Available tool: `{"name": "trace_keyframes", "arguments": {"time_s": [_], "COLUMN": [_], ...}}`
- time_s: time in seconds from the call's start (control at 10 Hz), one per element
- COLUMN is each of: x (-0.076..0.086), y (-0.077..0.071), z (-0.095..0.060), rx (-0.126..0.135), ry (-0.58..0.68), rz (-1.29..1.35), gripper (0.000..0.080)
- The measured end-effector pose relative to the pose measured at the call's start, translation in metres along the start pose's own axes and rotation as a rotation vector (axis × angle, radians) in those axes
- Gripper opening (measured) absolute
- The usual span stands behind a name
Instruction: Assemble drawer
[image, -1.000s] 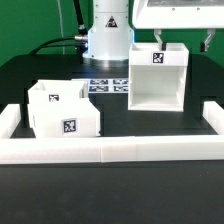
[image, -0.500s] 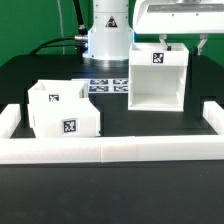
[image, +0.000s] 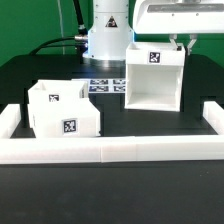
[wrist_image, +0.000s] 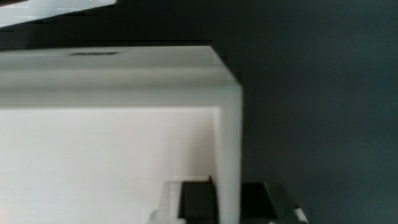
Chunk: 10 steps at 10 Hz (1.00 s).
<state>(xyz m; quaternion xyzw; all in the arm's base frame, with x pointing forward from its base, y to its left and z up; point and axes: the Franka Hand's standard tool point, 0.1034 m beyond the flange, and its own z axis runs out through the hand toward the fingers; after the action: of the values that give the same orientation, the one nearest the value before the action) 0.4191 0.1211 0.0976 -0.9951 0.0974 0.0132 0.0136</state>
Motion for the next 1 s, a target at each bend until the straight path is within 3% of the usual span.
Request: {"name": "trace_keyframes", "arguments": {"time_s": [0.6,1.0], "x": [0.004,0.065], "y": [0.001,0.002], "z": [0.0,-0.002], "rx": [0.0,0.025], "ry": [-0.002,0.039], "rz": [-0.014,-0.034], "gripper": [0.0037,0.0038]}}
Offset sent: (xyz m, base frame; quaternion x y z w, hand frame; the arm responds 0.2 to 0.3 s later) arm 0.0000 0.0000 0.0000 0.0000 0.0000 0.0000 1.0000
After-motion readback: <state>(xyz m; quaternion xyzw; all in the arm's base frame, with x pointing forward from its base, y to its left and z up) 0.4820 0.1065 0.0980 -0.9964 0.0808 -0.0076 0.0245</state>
